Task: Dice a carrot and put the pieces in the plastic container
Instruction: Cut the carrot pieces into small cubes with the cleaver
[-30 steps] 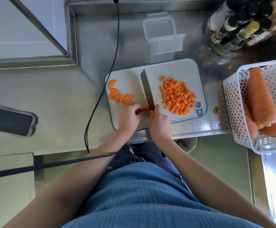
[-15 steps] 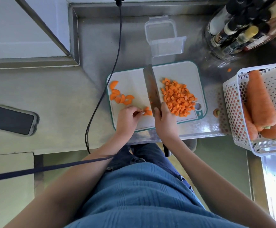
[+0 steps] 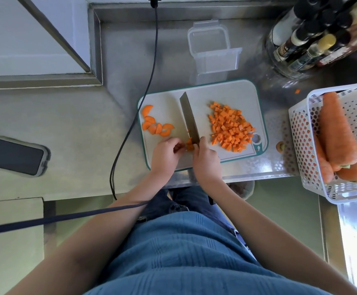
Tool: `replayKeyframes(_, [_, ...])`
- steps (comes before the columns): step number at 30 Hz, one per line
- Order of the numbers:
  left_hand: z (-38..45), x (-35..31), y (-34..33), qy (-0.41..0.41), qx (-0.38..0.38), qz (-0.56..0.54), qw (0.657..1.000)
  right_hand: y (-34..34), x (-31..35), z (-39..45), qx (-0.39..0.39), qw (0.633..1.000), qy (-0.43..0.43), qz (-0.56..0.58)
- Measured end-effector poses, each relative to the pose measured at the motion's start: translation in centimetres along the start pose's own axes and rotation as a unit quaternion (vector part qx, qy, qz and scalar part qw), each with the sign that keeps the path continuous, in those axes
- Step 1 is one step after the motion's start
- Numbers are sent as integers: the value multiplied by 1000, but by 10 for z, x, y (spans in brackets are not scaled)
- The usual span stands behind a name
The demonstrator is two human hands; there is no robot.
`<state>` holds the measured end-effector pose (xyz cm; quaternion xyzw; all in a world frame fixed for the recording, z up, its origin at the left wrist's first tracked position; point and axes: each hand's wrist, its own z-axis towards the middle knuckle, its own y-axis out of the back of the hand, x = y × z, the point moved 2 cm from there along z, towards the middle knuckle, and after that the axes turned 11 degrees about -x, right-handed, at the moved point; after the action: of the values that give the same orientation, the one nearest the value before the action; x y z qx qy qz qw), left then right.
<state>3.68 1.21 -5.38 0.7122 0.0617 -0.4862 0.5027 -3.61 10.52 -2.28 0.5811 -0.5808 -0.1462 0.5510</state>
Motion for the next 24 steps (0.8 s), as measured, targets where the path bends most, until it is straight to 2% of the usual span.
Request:
replayKeyframes(3, [1,-3,0,1,-1,-1,1000,7,-6,7,-8,1000,6,-12])
replayKeyframes(7, [2,-6,-2,10,-15,-5,1000,24,-20,7,-66,995,-27,73])
replayKeyframes(14, [3,-3,-6,18,6,-1,1000,23,-4,1,-62,993,-9,95])
replayKeyframes(20, [-4,-1,2,21,2,-26,999,6,-5,4,-21,998,-13,55])
replayKeyframes(24, [-3,-1,-1,4,7,-18,1000,1,-3,4,-21,1000,-10,17])
